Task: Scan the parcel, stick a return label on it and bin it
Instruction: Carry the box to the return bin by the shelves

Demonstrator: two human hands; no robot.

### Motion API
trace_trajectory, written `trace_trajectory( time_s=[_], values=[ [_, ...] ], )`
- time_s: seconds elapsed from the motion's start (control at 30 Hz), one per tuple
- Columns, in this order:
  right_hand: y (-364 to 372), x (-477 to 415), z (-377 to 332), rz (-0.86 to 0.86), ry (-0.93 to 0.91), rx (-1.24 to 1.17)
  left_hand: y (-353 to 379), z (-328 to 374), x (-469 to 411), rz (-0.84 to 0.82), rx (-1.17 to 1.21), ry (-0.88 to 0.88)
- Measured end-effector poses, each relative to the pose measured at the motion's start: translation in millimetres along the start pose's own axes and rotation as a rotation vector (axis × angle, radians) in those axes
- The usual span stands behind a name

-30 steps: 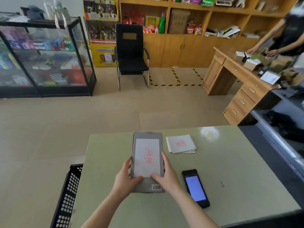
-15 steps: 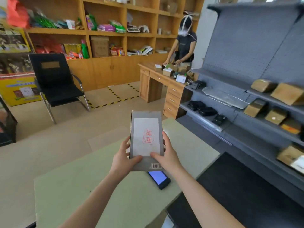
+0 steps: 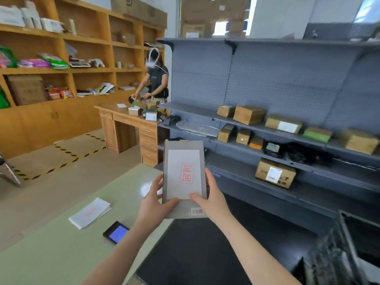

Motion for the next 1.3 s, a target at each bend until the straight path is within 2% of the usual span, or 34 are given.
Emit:
trace_trajectory(
  time_s=[0.23,0.53,0.63,0.87,1.07,1.2,1.3],
  values=[
    [-141,55,47,0.154,0.044,0.055,142,56,27,-0.174,0.048,0.094],
    [-303,150,100,0.509,0.244,0.083,315,129,68,-0.518,0.146,0.233],
    [-347,181,115,0.639,0.328,0.120,365,149,84,-0.616,0.178,0.272],
    [-419,262,140,0.819,0.469,0.160,456,181,141,-0.809,0.230,0.321],
    [-461,311,176,0.851,0.604,0.197,525,186,187,-0.901,0.166,0.318],
    [-498,334,219,0.777,0.769,0.241,577,180,215,-0.974,0.126,0.263],
    [-523,345,254,0.692,0.825,0.220,615,170,235,-1.067,0.104,0.204]
  ],
)
Point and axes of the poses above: each hand's wrist, its own x-axis away from the middle knuckle, its own y-axis out of the palm, z = x × y, the point moved 3 cm from there along -x, towards the middle knuckle, and after that the axes turned 6 degrees about x, right-handed, at the moved point
